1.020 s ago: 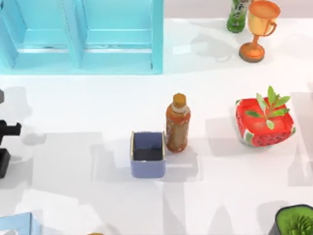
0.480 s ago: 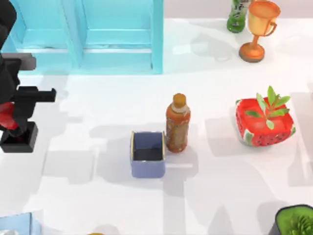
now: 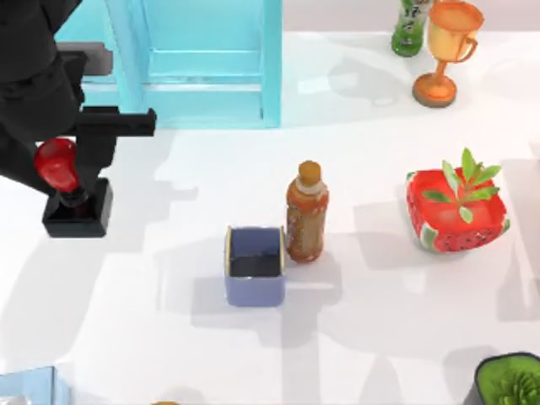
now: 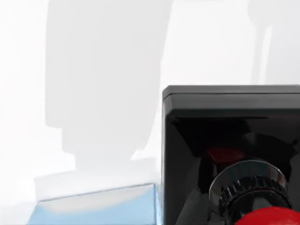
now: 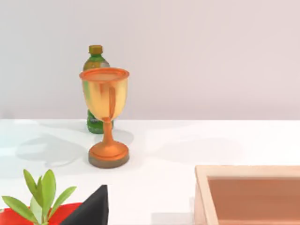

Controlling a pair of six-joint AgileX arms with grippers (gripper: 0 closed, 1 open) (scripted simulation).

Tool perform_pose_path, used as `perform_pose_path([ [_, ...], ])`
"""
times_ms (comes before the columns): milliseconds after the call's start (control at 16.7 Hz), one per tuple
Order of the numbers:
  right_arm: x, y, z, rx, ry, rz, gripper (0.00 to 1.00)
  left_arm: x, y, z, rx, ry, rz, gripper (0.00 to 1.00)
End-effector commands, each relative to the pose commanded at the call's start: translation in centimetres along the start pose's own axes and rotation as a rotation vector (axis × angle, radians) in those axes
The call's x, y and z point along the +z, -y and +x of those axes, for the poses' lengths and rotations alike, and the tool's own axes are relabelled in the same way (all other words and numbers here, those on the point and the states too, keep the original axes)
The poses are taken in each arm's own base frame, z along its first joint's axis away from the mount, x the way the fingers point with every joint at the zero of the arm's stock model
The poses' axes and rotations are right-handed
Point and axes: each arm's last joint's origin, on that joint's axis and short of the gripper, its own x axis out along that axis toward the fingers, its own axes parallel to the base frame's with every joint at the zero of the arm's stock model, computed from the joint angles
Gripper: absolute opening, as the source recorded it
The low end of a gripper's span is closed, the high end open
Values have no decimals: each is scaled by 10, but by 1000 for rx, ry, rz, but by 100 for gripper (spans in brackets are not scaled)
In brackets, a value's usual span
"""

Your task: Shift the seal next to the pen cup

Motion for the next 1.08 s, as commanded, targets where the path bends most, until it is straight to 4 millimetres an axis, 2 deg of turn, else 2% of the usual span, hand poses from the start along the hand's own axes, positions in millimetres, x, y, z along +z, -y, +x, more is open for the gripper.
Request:
perform_pose_path([
  [240, 0, 0, 0, 0, 0, 0, 100, 4, 5, 7, 0, -4, -1, 0],
  [660, 0, 0, 0, 0, 0, 0, 100, 28, 74, 69, -1, 0, -2, 0],
  [1080, 0, 0, 0, 0, 0, 0, 100, 29, 77, 77, -2, 0, -4, 0],
])
